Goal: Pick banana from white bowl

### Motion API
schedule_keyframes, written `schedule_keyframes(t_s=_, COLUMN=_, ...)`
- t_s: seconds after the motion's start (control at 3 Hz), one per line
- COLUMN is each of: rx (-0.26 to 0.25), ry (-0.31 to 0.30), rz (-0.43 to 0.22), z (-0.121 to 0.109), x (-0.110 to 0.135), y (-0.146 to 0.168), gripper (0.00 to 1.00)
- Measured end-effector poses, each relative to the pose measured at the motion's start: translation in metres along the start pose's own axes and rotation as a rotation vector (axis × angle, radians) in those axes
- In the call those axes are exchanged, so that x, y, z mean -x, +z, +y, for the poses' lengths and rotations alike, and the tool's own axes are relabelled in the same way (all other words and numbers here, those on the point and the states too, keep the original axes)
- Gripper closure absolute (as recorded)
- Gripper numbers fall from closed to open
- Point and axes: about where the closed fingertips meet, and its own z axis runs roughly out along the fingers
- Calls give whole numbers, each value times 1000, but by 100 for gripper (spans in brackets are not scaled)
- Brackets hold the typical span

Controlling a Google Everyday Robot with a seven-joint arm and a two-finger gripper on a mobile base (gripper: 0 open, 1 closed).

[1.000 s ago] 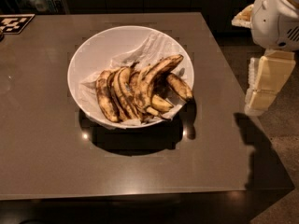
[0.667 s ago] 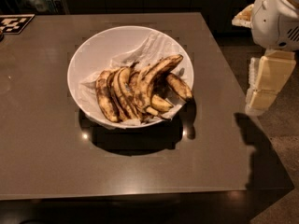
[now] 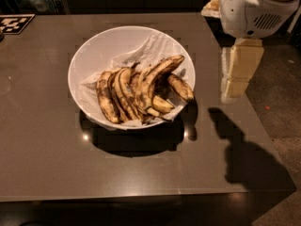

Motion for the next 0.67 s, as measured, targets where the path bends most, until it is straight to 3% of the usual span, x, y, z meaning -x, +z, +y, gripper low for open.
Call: schedule_keyframes(t_s=0.67, rx=25, ry=-153, rz=-35, z=-22, x=40, y=20, gripper=0)
